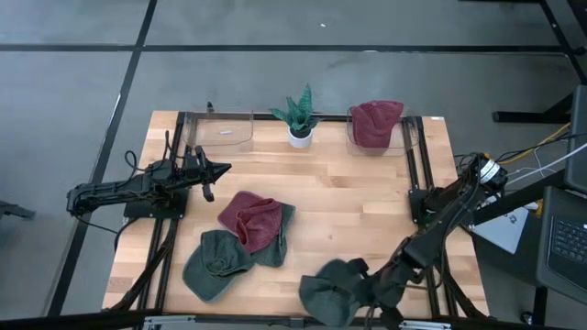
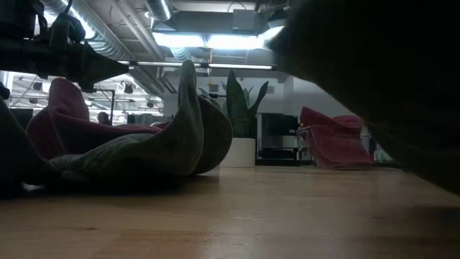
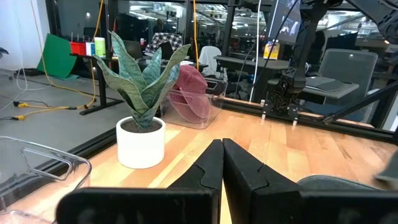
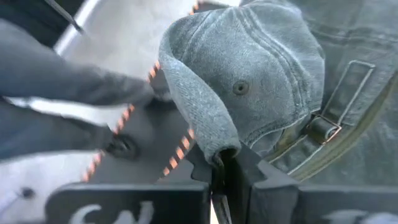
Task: Pick & Place hat
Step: Move the right black cap into the center of the table
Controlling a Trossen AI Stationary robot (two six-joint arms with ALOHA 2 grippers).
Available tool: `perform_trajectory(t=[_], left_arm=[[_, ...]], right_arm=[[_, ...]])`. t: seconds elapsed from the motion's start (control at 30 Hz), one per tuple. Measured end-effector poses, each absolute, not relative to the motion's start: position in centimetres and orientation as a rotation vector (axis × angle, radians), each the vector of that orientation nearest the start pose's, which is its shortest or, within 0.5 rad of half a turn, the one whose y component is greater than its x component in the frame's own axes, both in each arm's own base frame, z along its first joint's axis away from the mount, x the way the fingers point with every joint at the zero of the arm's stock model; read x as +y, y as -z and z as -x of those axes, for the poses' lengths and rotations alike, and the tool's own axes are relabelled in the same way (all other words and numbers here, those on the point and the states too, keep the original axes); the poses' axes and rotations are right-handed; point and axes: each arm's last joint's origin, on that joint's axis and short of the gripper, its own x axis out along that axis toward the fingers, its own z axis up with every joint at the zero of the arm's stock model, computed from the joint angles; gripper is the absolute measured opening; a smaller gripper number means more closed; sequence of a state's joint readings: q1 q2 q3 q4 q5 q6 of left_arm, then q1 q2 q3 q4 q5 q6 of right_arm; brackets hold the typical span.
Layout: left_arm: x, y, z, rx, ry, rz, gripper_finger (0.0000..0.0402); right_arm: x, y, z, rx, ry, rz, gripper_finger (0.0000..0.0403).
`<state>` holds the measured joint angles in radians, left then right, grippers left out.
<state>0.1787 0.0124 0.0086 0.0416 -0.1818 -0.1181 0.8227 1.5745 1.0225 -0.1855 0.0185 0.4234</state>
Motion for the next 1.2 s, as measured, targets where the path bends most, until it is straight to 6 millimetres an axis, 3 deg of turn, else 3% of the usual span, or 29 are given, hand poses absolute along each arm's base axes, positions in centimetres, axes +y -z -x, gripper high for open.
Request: perform_trajectory(t=[0.57,0.83,1.2], left_arm=[[2.2,-17.0,-9.5,-0.06,-0.358,0.117,0.0004],[2.2,-17.0,-9.5,-0.06,-0.357,0.117,0.0004],[2.2,-17.0,-9.5,-0.059,-0.357,0.117,0.0004]], right_arm=[[21.3,-26.3,-28.2,0.52,-0.732,-0.479,0.0019],[19.6,-27.0,-29.5,0.57,-0.748,-0.741,0.0019],[17.0,-27.5,-31.1,0.526,-0.71,-0.826,0.002]])
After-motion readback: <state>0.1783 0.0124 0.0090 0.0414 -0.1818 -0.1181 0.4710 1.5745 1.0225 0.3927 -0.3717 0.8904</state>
